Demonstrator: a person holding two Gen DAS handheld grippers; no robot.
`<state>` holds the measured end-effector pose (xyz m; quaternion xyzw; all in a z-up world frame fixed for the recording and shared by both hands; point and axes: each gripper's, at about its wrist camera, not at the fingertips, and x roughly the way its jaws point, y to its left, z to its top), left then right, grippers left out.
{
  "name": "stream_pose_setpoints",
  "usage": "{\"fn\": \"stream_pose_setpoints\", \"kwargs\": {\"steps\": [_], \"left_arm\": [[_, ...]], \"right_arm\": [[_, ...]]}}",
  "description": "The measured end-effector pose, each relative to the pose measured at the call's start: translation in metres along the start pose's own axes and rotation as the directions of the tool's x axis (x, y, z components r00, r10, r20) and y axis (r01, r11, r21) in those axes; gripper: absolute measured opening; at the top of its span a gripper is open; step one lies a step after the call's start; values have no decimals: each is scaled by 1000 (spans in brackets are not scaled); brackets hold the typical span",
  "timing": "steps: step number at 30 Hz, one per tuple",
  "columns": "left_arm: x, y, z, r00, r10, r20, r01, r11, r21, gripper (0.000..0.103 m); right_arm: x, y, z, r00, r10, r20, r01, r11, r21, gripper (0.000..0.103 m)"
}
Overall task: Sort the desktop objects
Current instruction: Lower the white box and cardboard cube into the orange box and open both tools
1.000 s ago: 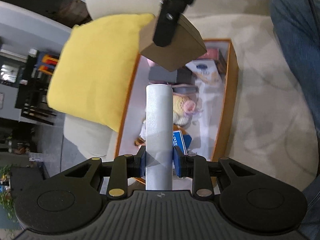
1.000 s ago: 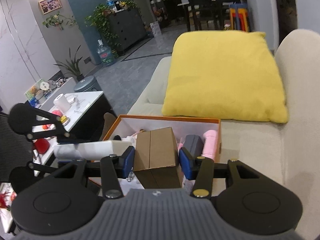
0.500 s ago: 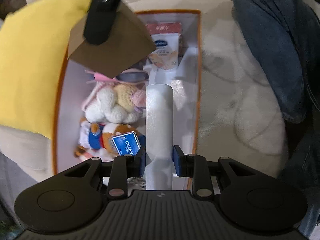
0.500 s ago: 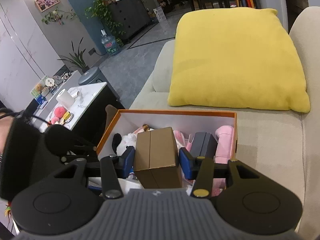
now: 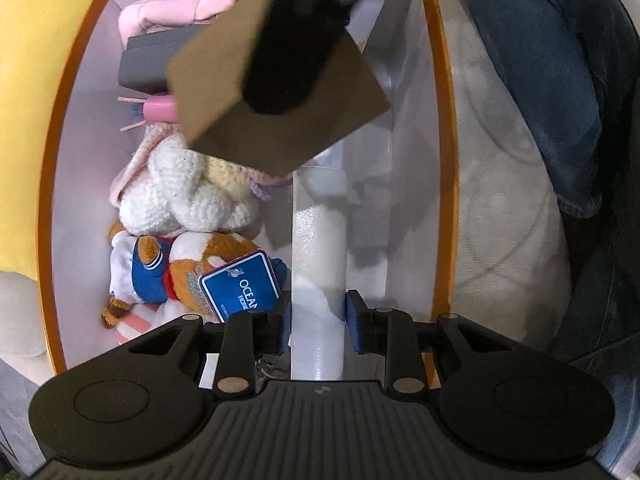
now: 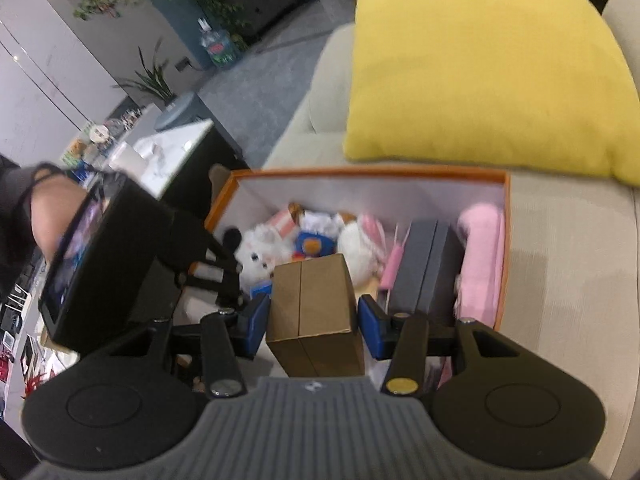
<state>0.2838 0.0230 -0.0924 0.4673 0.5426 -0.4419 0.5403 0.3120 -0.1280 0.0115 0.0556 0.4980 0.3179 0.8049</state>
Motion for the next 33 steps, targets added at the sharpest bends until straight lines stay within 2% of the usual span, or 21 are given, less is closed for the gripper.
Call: {"fn": "stream_pose_setpoints", "kwargs": {"steps": [4, 6, 11, 14, 17, 21, 25, 29, 33], "left_arm": [[1, 1, -2, 1000, 5, 8, -5, 1000, -5, 31], [4, -1, -2, 1000, 30, 4, -30, 1000, 2, 32], [4, 4, -1, 999, 38, 8, -37, 999, -15, 31], [-1, 2, -5, 998, 62, 30, -61, 997, -37, 31], [-17, -4, -12, 991, 101, 91, -96, 994, -57, 31], [-43, -15, -23, 968, 136, 210, -105, 983, -153, 31], [-50, -30, -31, 941, 214, 263, -142, 953, -268, 31], [-60, -36, -36, 912, 285, 294, -165, 913, -374, 31], [-67, -43, -44, 883, 354, 307, -179, 861, -476, 31]], "right_arm": [[8, 8, -8, 997, -79, -18, 79, 997, -18, 50], [10, 9, -10, 995, -92, -23, 92, 995, -27, 50], [17, 10, -7, 991, -124, -46, 123, 992, -28, 50], [21, 12, -7, 985, -161, -58, 160, 987, -20, 50], [23, 17, -10, 976, -211, -56, 210, 977, -26, 51], [30, 25, -14, 966, -255, -48, 254, 967, -32, 51], [41, 26, -18, 953, -296, -67, 296, 955, -12, 51], [46, 27, -22, 944, -321, -76, 321, 947, -9, 51], [52, 32, -22, 934, -348, -85, 347, 938, -30, 51]]}}
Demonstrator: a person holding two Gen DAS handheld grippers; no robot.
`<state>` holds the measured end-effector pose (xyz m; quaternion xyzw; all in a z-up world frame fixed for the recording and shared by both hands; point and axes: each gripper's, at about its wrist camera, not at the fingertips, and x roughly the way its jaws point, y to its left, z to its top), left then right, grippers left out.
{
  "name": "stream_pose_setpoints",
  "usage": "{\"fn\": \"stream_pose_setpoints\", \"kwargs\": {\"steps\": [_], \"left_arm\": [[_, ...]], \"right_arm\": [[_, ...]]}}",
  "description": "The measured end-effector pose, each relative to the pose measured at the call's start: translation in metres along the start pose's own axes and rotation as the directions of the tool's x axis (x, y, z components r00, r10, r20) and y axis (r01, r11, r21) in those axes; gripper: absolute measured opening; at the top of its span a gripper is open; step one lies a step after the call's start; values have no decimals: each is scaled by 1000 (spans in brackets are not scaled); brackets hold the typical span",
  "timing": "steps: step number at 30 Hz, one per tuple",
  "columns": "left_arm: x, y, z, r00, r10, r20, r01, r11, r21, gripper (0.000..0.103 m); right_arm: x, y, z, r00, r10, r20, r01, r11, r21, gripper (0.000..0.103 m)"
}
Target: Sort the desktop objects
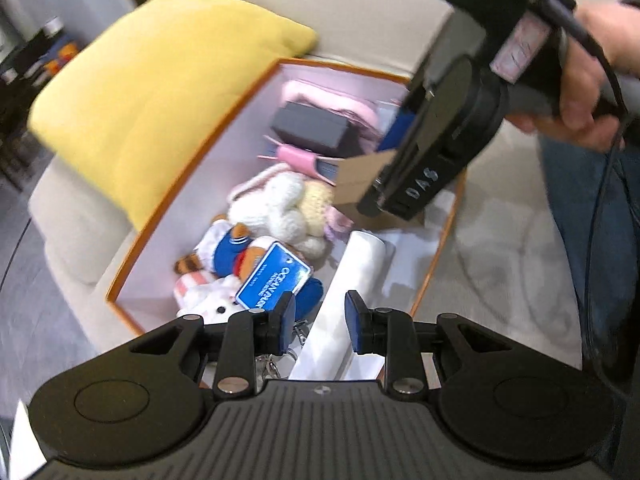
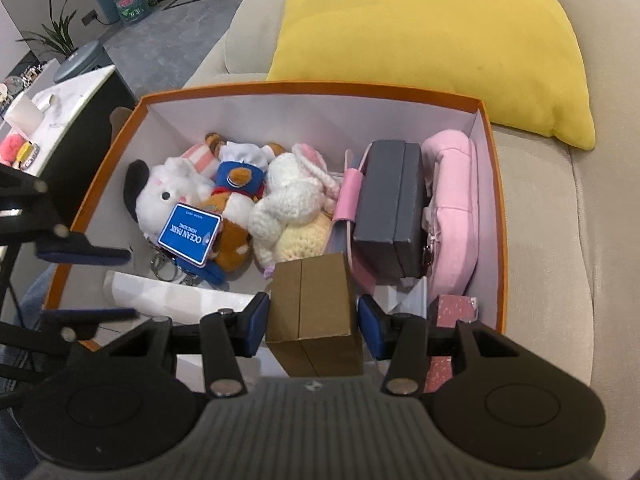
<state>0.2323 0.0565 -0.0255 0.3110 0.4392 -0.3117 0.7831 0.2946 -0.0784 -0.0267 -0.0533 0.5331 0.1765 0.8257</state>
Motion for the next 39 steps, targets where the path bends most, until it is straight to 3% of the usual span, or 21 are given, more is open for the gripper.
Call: {"fn": "stream_pose_setpoints", "kwargs": {"steps": [12, 23, 27, 34, 38, 39], "left_arm": [[-14, -2, -9, 998, 59, 28, -53, 983, -173, 31], [-52, -35, 1, 982, 154, 108, -110, 937, -332, 31], [-66, -50, 2, 963, 223, 153, -139, 894, -427, 32], [-62, -72, 2, 910, 392, 133, -247, 772, -585, 34], [-51, -82, -3, 868, 484, 106, -300, 683, -666, 58], [-49, -84, -5, 860, 501, 96, -308, 661, -684, 59]], "right_arm": [[1, 2, 2, 1000, -21, -20, 20, 1000, -17, 45], [-66, -1, -25, 987, 106, 123, -102, 994, -40, 45], [-87, -6, -44, 974, 115, 196, -105, 992, -64, 46], [-103, -19, -82, 932, 104, 347, -74, 992, -97, 52], [-99, -26, -99, 898, 99, 429, -66, 994, -91, 56], [-97, -27, -101, 892, 91, 442, -61, 995, -82, 60]]}}
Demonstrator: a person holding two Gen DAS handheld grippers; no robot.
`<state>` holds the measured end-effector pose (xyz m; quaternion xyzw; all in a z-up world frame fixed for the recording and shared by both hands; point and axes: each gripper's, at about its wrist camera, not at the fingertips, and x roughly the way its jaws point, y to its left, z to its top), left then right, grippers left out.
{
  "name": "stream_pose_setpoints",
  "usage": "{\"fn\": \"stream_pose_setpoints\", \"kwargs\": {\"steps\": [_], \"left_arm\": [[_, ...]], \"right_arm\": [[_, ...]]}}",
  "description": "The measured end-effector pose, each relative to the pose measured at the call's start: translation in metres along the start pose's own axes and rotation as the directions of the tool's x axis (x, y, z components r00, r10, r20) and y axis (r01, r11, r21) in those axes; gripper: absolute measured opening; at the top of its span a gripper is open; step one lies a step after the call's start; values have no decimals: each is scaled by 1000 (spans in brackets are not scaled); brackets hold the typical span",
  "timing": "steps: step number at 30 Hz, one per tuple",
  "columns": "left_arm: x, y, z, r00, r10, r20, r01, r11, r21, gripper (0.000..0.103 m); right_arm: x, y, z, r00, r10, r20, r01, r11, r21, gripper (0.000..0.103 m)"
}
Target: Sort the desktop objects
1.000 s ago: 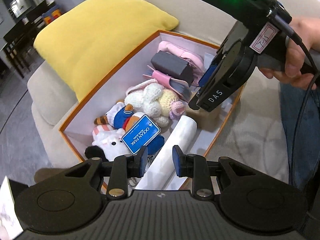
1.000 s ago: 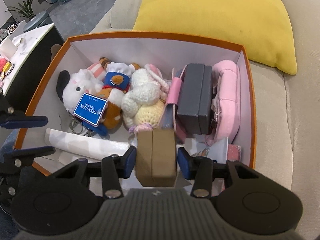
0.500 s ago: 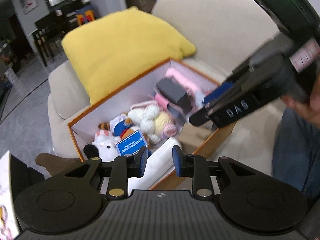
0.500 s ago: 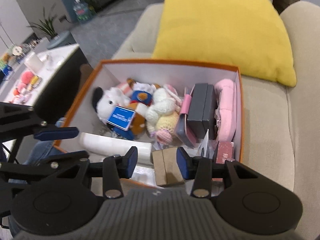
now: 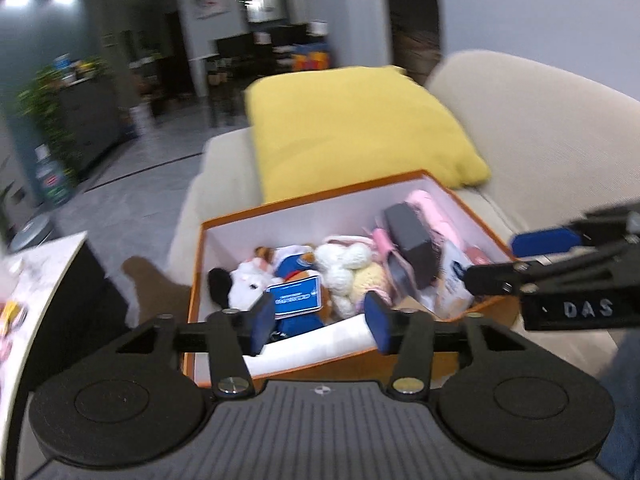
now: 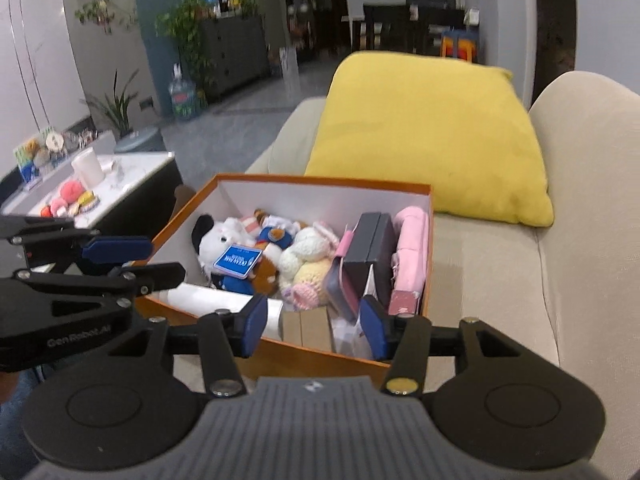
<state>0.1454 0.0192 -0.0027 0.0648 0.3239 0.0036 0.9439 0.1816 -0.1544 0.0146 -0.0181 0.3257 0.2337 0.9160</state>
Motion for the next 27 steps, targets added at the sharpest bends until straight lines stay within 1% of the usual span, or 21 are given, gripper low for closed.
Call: {"fn": "stream_pose_setpoints", "kwargs": {"steps": [2, 4, 6, 8, 11, 14, 17, 21, 23, 25, 27], "left_arm": [[4, -2, -7, 1000, 21, -2, -21, 999, -27, 60], [8, -5, -13, 999, 51, -7, -51, 998, -35, 65], [7, -6, -17, 997, 82, 9, -82, 996, -44, 74], [8, -7, -19, 995, 102, 11, -101, 993, -57, 77], [11, -6, -20, 994, 107, -8, -108, 991, -81, 77], [14, -6, -22, 993, 116, -19, -117, 988, -105, 80], [19, -5, -26, 992, 121, -35, -125, 984, -128, 80], [24, -4, -29, 991, 131, -34, -134, 979, -152, 81], [25, -3, -32, 991, 128, -27, -131, 978, -163, 81], [25, -3, -33, 992, 127, -25, -129, 976, -176, 82], [26, -3, -33, 992, 125, -29, -129, 974, -186, 82]], "right_arm": [[5, -2, -7, 1000, -16, 17, 16, 1000, 7, 61], [10, -3, -11, 999, -25, 23, 25, 1000, 6, 61], [14, -5, -14, 999, -28, 32, 28, 1000, 8, 62], [18, -5, -15, 999, -23, 37, 22, 1000, 7, 64], [24, -5, -17, 999, -17, 33, 17, 1000, 11, 64], [28, -3, -20, 999, -17, 35, 17, 1000, 11, 64], [31, -1, -22, 999, -24, 35, 24, 1000, 8, 65], [38, -2, -26, 1000, -18, 12, 18, 1000, 21, 65], [40, -4, -28, 1000, -16, 17, 15, 999, 34, 66], [40, -5, -29, 1000, -19, 19, 18, 999, 40, 69], [41, -6, -30, 1000, -17, 20, 16, 999, 47, 70]]}}
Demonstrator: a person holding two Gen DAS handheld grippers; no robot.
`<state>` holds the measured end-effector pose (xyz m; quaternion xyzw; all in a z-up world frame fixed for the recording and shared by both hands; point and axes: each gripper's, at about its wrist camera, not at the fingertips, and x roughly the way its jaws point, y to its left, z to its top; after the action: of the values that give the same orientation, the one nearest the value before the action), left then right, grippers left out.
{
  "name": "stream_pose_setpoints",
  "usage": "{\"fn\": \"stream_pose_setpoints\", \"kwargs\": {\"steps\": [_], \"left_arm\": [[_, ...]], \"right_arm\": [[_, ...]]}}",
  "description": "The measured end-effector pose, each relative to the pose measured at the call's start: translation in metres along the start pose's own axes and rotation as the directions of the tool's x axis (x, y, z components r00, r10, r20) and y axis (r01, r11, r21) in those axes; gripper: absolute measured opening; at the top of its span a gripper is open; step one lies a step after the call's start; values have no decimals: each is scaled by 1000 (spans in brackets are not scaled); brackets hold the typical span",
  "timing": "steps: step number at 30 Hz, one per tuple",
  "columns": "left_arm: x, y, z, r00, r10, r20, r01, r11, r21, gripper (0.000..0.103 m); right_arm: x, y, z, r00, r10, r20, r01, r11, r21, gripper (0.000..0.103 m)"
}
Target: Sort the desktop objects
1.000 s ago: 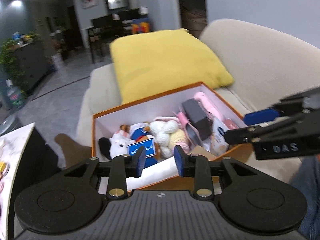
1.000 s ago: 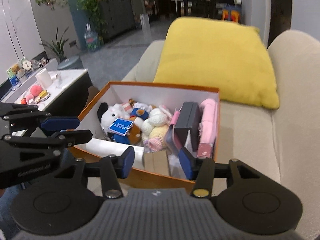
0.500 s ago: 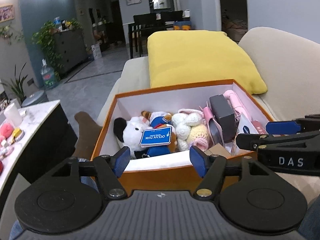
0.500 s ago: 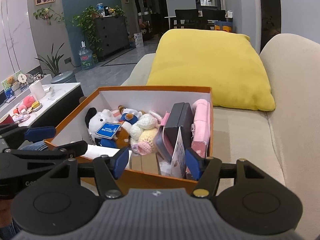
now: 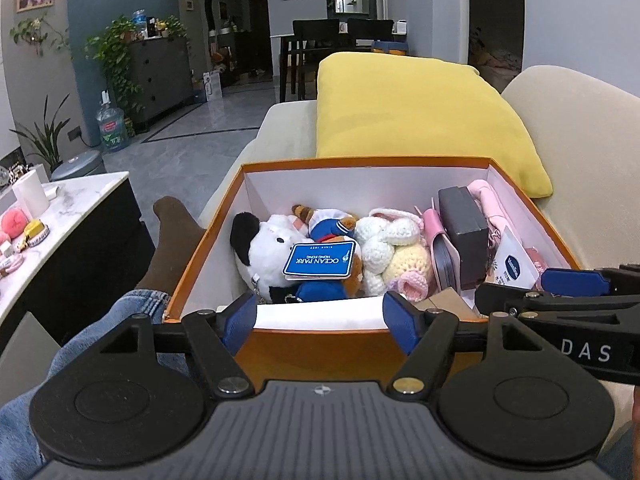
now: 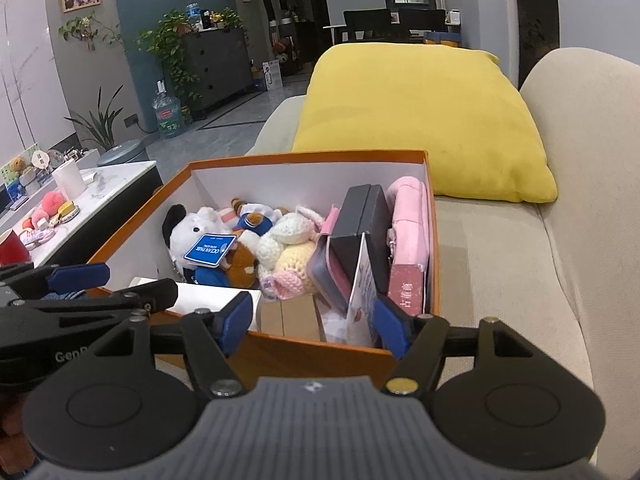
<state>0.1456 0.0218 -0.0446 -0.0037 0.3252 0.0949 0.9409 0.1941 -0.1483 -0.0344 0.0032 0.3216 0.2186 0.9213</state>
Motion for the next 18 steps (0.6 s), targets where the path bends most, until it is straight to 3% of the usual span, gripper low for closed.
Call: {"fn": "stream_pose_setpoints", "kwargs": {"steps": [18], "left_arm": [[3, -1, 0, 1000, 12, -5, -12, 1000, -17, 84]], "right_arm": [[1, 1, -4, 1000, -7, 22, 7, 1000, -7, 70]]}}
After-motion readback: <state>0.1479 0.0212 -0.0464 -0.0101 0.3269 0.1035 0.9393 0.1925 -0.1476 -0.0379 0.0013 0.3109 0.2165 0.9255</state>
